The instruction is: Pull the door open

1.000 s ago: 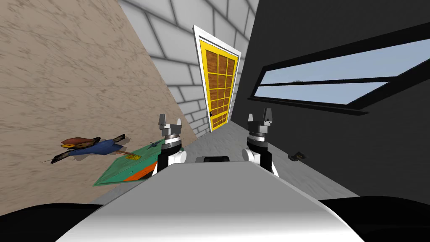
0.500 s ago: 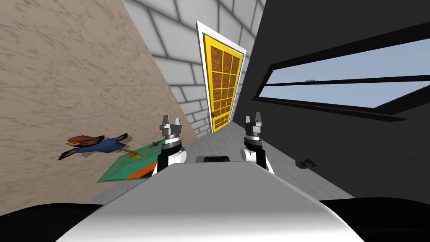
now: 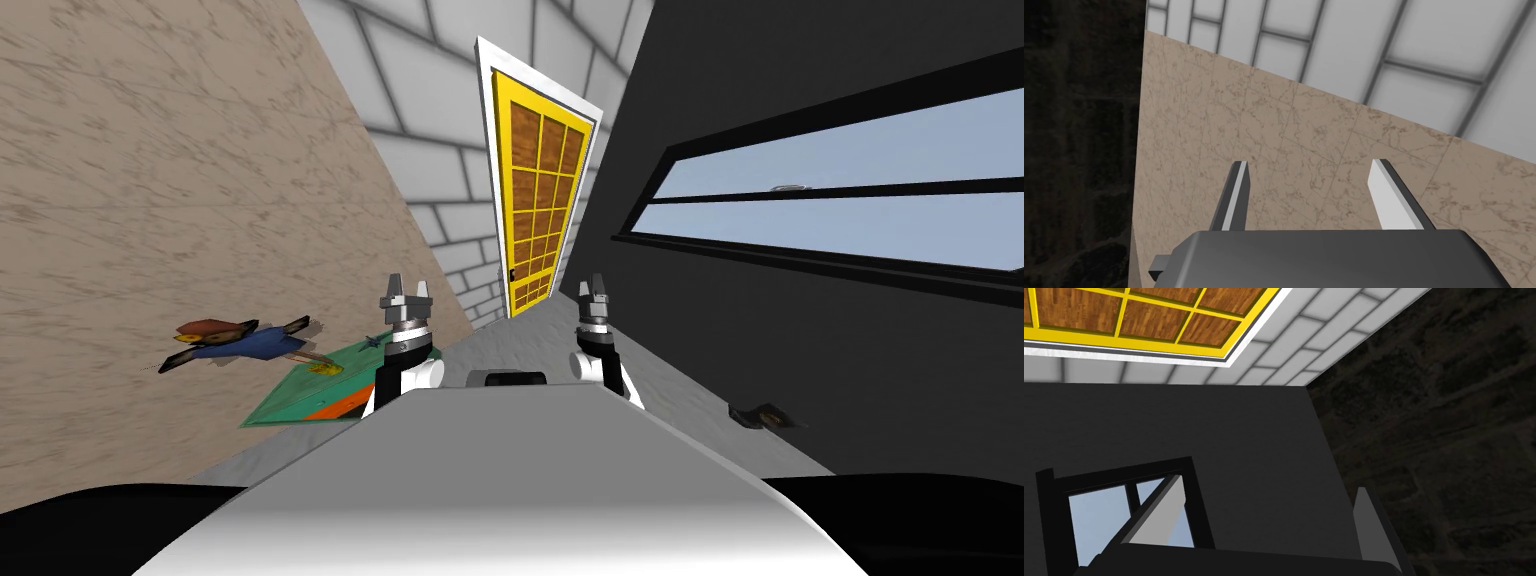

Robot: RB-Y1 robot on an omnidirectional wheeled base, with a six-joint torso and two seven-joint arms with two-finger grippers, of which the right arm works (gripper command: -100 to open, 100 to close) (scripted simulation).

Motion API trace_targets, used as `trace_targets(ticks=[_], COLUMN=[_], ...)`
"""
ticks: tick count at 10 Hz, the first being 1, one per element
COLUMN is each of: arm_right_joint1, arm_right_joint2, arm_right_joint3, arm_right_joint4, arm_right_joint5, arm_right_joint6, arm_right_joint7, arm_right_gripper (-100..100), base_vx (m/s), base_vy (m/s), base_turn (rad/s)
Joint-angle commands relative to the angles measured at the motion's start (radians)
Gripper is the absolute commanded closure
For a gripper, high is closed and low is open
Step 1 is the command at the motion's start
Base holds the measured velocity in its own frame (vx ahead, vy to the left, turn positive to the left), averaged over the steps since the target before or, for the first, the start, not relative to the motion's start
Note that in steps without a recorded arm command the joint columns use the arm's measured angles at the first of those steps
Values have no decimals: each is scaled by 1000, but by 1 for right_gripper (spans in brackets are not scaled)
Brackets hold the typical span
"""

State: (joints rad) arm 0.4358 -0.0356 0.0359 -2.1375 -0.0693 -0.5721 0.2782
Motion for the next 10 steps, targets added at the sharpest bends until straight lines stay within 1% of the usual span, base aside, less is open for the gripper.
trace_targets(ticks=[1,6,10], arm_right_joint1=[-8,-50,-87], arm_right_joint2=[-7,-27,-42], arm_right_joint3=[-1,-3,-5], arm_right_joint4=[34,164,282], arm_right_joint5=[-1,-3,-5], arm_right_joint6=[-6,-29,-50], arm_right_joint7=[33,145,245], arm_right_gripper=[-100,-100,-100], base_vx=[74,91,91], base_vy=[-17,-13,-15], base_turn=[109,106,116])
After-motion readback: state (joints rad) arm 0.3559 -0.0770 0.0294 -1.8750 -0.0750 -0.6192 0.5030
